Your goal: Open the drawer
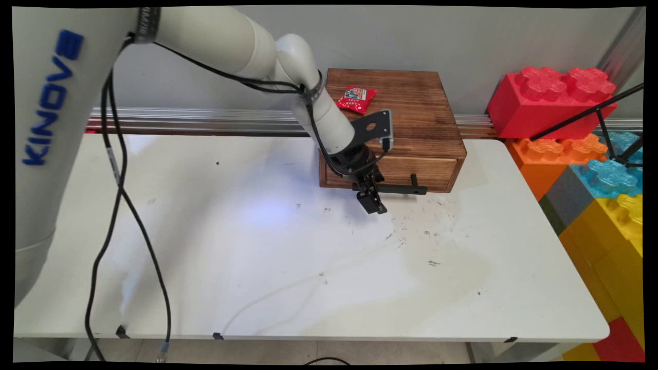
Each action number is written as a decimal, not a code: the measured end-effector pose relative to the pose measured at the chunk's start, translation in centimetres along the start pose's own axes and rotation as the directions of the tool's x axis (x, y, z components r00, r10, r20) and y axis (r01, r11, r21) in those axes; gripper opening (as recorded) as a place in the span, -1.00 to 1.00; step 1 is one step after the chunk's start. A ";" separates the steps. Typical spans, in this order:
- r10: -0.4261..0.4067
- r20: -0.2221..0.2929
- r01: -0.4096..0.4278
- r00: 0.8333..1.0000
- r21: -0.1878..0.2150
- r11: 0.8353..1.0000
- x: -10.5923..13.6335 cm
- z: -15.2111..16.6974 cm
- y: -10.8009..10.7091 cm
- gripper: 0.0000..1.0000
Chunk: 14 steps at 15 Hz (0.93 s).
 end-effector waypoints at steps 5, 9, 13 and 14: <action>-0.015 0.000 0.015 1.000 -0.008 1.000 0.1 2.0 0.2 1.00; -0.024 -0.006 0.024 1.000 -0.011 1.000 0.3 3.0 0.4 1.00; -0.027 -0.013 0.027 1.000 -0.013 1.000 0.5 3.7 0.7 1.00; -0.026 -0.015 0.026 1.000 -0.015 1.000 0.7 3.8 0.9 1.00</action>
